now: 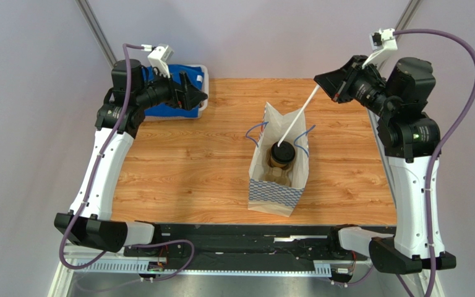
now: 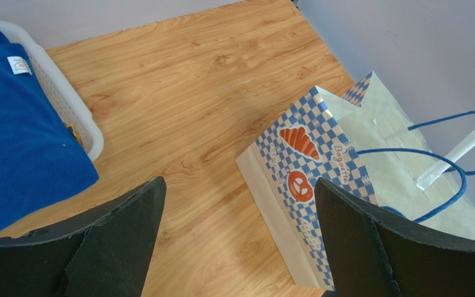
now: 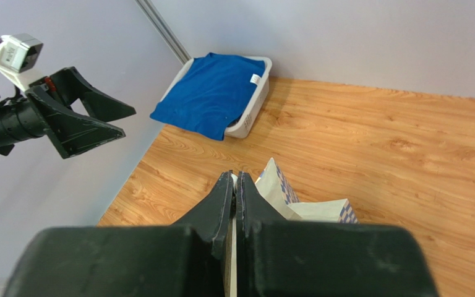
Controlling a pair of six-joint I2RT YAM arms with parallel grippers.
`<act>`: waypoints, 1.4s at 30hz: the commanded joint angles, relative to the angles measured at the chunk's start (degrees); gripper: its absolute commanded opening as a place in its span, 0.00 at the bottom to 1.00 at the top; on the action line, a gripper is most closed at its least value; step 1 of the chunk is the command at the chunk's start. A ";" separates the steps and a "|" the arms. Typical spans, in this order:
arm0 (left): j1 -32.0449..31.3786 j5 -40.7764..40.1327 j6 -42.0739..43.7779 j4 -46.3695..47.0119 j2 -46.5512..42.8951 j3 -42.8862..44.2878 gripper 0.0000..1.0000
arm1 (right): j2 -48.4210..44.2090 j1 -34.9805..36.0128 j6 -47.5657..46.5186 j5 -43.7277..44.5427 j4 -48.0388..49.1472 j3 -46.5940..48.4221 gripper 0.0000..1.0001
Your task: Pack the takeout coffee
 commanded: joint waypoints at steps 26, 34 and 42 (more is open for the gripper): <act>0.53 -0.73 -0.66 0.02 4.25 3.06 0.99 | 0.70 15.17 4.68 5.81 2.40 -20.46 0.04; 0.62 -1.26 -0.13 -0.77 4.96 3.94 0.99 | 2.55 15.26 4.69 2.82 1.17 -19.94 0.45; 0.71 -1.87 1.01 -1.22 3.90 3.59 0.99 | 3.61 15.08 2.32 4.04 1.78 -13.01 0.61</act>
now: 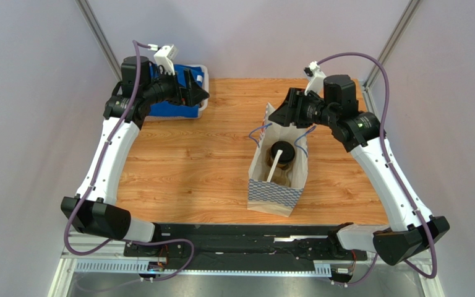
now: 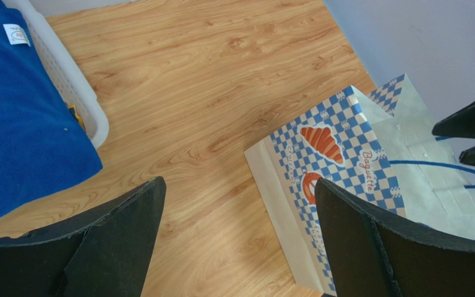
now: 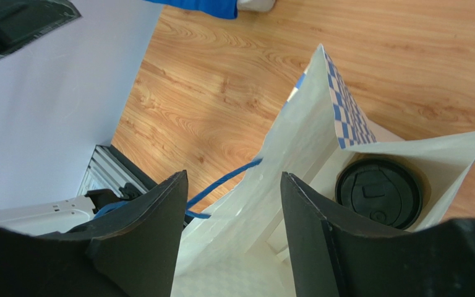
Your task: Pack the takeout coffee
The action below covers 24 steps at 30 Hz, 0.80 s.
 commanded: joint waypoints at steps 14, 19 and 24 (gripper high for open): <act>0.47 -0.37 10.85 -10.83 -0.11 8.82 0.99 | -2.37 -3.47 -12.49 9.82 6.02 13.85 0.92; 0.47 1.57 19.81 -24.36 4.44 16.98 0.99 | -5.09 -11.19 -14.96 11.40 6.20 9.47 0.99; 0.73 0.16 23.24 -35.44 7.97 16.83 0.99 | -9.75 -20.42 -18.45 10.70 6.11 -1.95 1.00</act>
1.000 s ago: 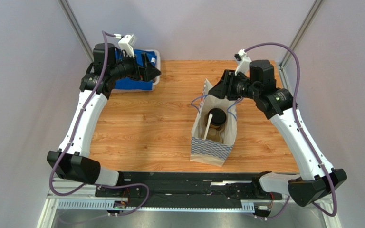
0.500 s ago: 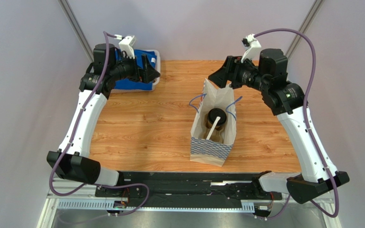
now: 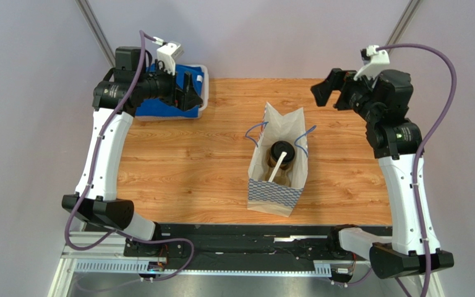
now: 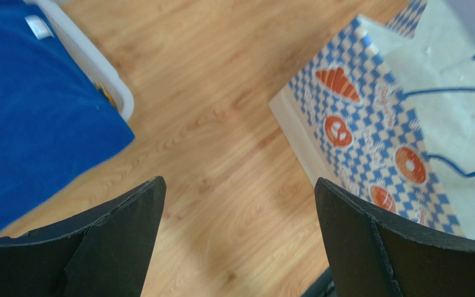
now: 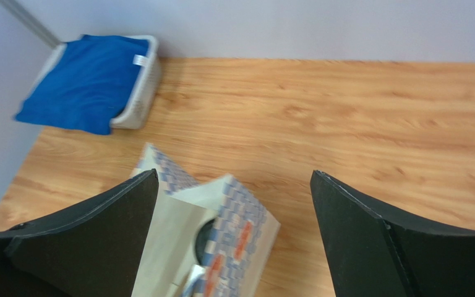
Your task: Pack the takeout coffee
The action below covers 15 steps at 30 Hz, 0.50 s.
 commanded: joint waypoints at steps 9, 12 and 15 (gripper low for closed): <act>3.24 -4.30 7.34 -4.88 -3.10 -27.14 0.99 | -12.77 -9.62 -13.38 3.91 -2.47 -31.51 1.00; 3.67 -5.61 7.34 -2.23 -5.04 -33.56 0.99 | -14.53 -9.62 -13.65 4.09 -3.52 -34.86 1.00; 3.76 -7.02 7.26 -0.21 -6.97 -37.61 0.99 | -15.59 -9.62 -13.12 4.09 -3.62 -35.74 1.00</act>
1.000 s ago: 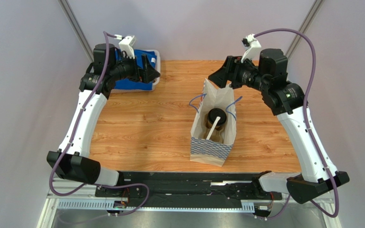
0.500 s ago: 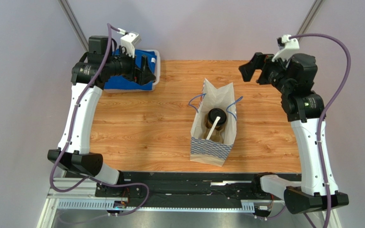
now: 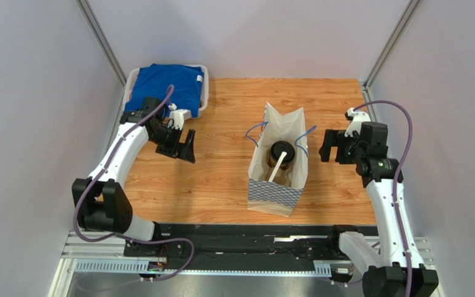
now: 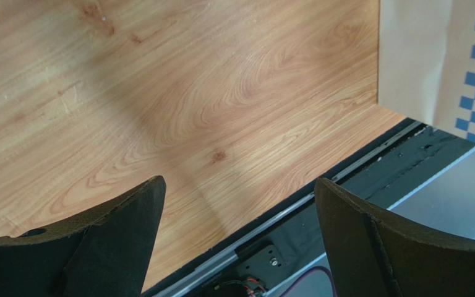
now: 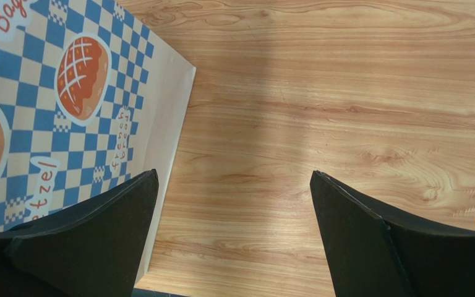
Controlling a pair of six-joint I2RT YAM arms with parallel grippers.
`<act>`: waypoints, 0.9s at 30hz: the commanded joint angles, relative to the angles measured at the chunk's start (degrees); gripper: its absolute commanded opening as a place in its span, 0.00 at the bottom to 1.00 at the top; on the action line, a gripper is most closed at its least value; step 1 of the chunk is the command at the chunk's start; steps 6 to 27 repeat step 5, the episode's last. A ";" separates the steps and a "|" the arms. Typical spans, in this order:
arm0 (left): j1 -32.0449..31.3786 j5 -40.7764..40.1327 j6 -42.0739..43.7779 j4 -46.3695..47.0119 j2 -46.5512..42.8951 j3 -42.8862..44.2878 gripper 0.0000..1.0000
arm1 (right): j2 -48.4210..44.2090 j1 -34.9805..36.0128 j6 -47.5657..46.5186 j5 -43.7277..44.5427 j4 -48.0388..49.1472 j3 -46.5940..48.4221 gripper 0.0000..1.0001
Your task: Pack the takeout coffee
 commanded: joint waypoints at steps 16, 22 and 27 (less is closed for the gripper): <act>0.48 -2.22 0.96 6.80 -7.47 -2.92 0.99 | -2.34 -0.16 -1.49 0.57 1.37 0.78 1.00; 0.48 -2.22 0.96 6.80 -7.47 -2.92 0.99 | -2.34 -0.16 -1.49 0.57 1.37 0.78 1.00; 0.48 -2.22 0.96 6.80 -7.47 -2.92 0.99 | -2.34 -0.16 -1.49 0.57 1.37 0.78 1.00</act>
